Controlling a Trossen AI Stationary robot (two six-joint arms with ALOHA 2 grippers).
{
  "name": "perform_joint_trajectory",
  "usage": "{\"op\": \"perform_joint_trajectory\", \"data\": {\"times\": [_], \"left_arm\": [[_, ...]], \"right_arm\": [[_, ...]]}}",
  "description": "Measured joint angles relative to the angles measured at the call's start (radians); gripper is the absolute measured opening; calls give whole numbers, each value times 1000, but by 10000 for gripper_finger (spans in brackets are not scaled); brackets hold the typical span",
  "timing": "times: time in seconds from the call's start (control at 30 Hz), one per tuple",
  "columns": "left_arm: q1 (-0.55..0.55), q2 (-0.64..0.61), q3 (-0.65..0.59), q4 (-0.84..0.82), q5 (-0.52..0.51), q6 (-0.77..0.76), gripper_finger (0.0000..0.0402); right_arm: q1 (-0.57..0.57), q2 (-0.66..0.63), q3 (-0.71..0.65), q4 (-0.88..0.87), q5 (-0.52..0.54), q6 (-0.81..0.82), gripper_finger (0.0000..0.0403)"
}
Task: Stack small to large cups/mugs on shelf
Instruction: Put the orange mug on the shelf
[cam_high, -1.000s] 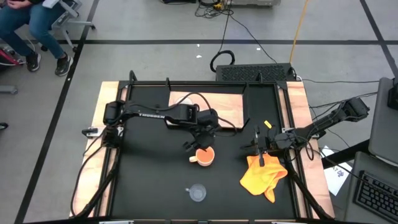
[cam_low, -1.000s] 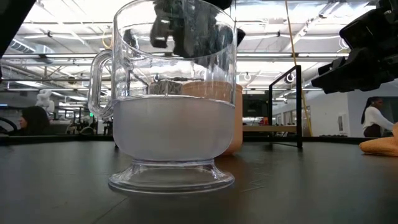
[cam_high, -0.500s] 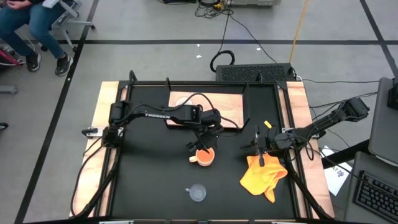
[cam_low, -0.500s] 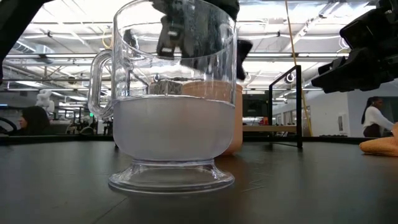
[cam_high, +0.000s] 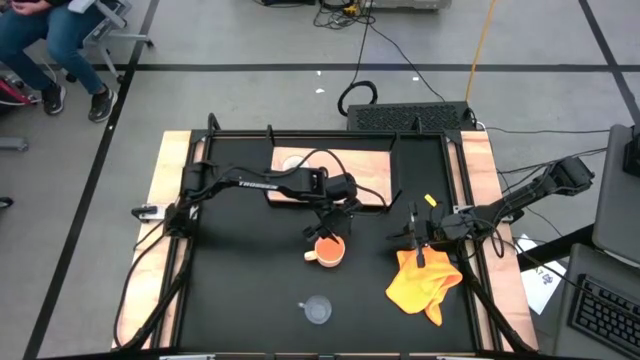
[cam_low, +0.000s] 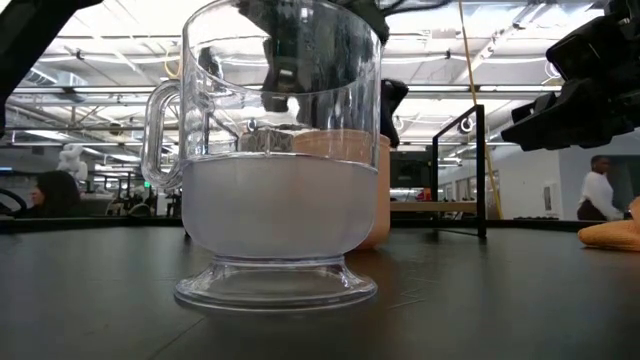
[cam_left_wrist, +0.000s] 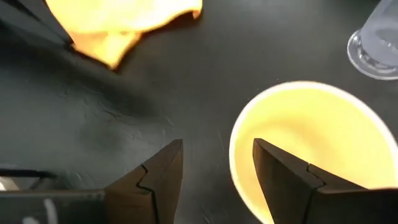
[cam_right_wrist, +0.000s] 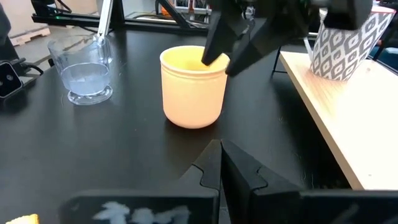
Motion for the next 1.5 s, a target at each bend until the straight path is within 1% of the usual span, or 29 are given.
{"op": "perform_joint_trajectory", "data": {"times": [0.37,0.77,0.87,0.97,1.1,1.43,1.5], "left_arm": [[2,31,0,-15,32,17,195],[2,32,-1,-29,60,25,195],[2,32,-1,-26,60,25,189],[2,32,-1,-28,60,25,172],[2,32,-1,-30,60,25,135],[2,32,-1,-12,58,8,13],[2,31,-1,-2,58,-12,10]], "right_arm": [[0,0,0,0,0,0,0],[0,0,0,0,0,0,0],[0,0,0,0,0,0,0],[0,0,0,0,0,0,0],[0,0,0,0,0,0,0],[0,0,0,0,0,0,0],[0,0,-1,-1,0,0,0]]}}
